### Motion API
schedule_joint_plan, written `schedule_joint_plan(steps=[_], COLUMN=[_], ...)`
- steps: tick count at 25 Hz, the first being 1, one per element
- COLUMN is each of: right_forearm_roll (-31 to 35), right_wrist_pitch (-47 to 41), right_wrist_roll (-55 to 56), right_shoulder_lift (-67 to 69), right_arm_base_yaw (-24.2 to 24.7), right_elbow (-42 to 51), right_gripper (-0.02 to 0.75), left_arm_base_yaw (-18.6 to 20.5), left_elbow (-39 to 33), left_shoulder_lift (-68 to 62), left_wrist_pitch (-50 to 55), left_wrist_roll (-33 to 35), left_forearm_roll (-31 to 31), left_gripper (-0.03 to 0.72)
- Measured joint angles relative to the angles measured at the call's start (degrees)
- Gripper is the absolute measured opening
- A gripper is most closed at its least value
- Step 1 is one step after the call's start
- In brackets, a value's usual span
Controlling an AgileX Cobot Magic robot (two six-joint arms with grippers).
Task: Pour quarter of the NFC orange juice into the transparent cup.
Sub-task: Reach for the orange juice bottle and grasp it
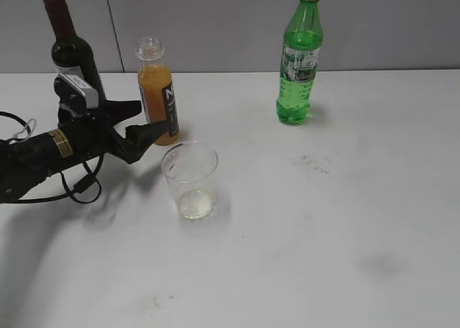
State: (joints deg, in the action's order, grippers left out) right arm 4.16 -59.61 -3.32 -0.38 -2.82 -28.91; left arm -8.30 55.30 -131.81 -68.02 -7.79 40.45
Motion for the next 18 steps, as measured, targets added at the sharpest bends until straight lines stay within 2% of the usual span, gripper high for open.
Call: schedule_joint_plan(steps=[10, 18], right_forearm_roll=[0.0, 0.0], right_wrist_pitch=[0.0, 0.0], right_wrist_roll=[0.0, 0.0], right_shoulder_lift=[0.0, 0.0], right_arm_base_yaw=[0.0, 0.0], right_elbow=[0.0, 0.0], right_gripper=[0.589, 0.589], left_arm_base_yaw=[-3.0, -3.9], left_elbow=[7.8, 11.7], left_shoulder_lift=[-4.5, -5.6], left_wrist_pitch=[2.5, 5.3], left_wrist_roll=[-1.2, -1.7], left_forearm_roll=[-3.0, -4.7], left_gripper=[0.643, 0.632])
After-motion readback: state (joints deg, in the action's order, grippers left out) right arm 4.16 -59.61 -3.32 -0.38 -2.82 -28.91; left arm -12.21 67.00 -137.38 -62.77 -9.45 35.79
